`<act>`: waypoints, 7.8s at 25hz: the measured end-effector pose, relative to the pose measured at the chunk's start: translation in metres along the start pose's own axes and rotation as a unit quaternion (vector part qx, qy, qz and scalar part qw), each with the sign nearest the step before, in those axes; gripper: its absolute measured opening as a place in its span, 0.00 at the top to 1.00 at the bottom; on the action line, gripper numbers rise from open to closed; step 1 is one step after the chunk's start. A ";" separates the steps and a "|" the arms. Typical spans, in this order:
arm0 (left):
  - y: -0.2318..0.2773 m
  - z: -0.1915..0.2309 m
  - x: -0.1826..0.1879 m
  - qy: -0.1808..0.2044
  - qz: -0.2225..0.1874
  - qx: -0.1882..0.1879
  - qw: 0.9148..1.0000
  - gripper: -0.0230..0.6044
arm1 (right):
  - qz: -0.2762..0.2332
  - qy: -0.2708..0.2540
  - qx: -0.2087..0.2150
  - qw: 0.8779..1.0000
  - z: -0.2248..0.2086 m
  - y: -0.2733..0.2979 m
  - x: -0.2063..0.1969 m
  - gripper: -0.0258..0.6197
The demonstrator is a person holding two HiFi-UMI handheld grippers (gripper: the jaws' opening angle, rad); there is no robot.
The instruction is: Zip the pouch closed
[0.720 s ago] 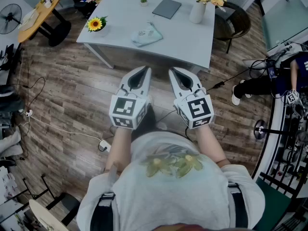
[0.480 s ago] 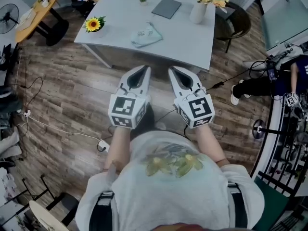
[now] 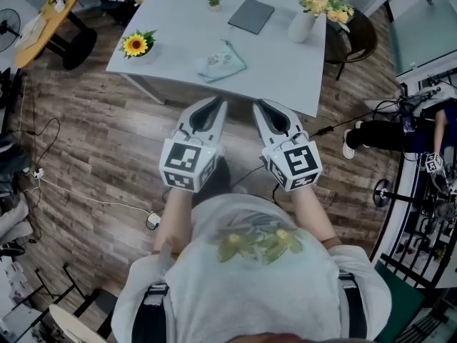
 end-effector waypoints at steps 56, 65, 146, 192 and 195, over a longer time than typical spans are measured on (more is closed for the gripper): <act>0.299 0.203 -0.013 0.155 0.199 -0.140 0.958 0.60 | 0.157 0.023 0.018 0.987 -0.200 0.247 -0.024 0.68; 0.343 0.206 -0.033 0.194 0.267 -0.168 0.929 0.60 | 0.206 0.014 0.061 0.976 -0.235 0.268 -0.041 0.68; 0.467 0.199 -0.141 0.323 0.418 -0.338 0.779 0.93 | 0.452 -0.367 0.373 0.723 -0.274 0.410 -0.155 0.90; 0.459 0.205 -0.148 0.167 0.421 -0.222 0.864 0.93 | 0.439 -0.138 0.231 0.857 -0.274 0.374 -0.164 0.93; 0.458 0.205 -0.148 0.168 0.418 -0.220 0.865 0.93 | 0.441 -0.139 0.229 0.857 -0.272 0.374 -0.163 0.93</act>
Point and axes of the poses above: the fingertips, and each gripper's own axes: y forward along the fingers, z to its left, x out of its top, the point moved 10 cm from there along -y, backward along the fingers, and after that the axes turned 9 degrees about x, right-handed, at the moved point
